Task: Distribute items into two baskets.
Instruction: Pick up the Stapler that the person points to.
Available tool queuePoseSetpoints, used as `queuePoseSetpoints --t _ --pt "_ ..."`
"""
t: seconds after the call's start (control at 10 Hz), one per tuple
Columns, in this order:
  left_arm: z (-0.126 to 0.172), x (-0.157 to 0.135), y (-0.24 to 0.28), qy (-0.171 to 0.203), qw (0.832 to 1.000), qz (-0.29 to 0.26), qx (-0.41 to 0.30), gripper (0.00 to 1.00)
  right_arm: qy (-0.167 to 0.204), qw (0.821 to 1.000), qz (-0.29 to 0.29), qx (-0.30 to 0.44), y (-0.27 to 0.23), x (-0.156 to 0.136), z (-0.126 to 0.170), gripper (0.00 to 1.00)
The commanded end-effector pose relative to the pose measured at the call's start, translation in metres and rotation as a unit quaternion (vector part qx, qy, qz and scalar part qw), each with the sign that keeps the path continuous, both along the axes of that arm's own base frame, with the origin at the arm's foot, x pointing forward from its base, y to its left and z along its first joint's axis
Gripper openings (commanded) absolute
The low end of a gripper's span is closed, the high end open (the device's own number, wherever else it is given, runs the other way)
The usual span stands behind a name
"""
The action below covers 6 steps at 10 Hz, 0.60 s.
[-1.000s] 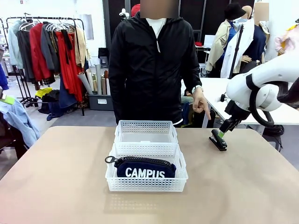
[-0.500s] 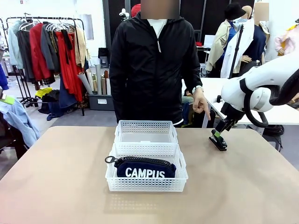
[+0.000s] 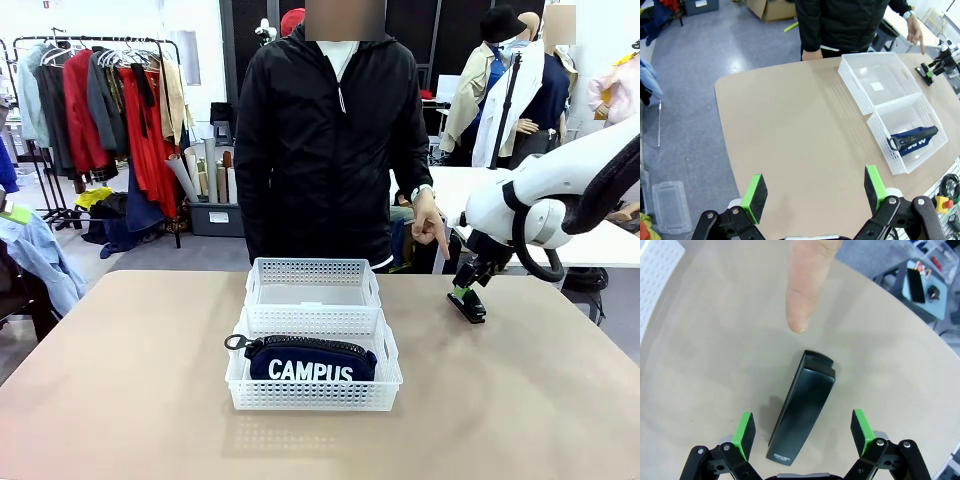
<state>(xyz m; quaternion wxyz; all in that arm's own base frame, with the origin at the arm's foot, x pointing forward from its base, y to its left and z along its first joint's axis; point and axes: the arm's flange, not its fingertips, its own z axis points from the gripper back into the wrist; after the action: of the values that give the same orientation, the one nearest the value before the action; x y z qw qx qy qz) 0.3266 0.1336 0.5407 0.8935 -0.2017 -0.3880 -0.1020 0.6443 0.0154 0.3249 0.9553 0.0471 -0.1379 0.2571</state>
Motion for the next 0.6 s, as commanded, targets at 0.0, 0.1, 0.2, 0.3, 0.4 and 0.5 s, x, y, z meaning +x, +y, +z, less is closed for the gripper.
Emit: queuePoseSetpoints --t 0.0,0.1,0.2,0.3,0.4,0.5 --pt "0.0005 -0.0002 -0.002 0.0 1.0 0.0 -0.006 1.0 0.001 0.999 -0.031 -0.01 0.0028 0.0128 -0.0027 1.0" --pt "0.0005 -0.0002 -0.002 0.0 1.0 0.0 -0.006 1.0 0.006 0.999 -0.041 -0.015 0.0026 0.0138 -0.0046 1.0" --pt "0.0005 -0.0002 -0.002 0.0 1.0 0.0 -0.006 1.0 0.008 0.998 -0.052 -0.017 0.0039 0.0135 -0.0055 1.0" --pt "0.0005 -0.0002 -0.002 0.0 1.0 0.0 -0.006 1.0 0.01 0.998 -0.066 -0.023 0.0059 0.0127 -0.0061 1.0" --pt "0.0005 -0.0002 -0.002 0.0 1.0 0.0 -0.006 1.0 0.016 0.996 -0.084 -0.021 0.008 0.0134 -0.007 1.0" --pt "0.0005 -0.0002 -0.002 0.0 1.0 0.0 -0.006 1.0 0.02 0.996 -0.088 -0.019 0.0092 0.0142 -0.0079 1.0"
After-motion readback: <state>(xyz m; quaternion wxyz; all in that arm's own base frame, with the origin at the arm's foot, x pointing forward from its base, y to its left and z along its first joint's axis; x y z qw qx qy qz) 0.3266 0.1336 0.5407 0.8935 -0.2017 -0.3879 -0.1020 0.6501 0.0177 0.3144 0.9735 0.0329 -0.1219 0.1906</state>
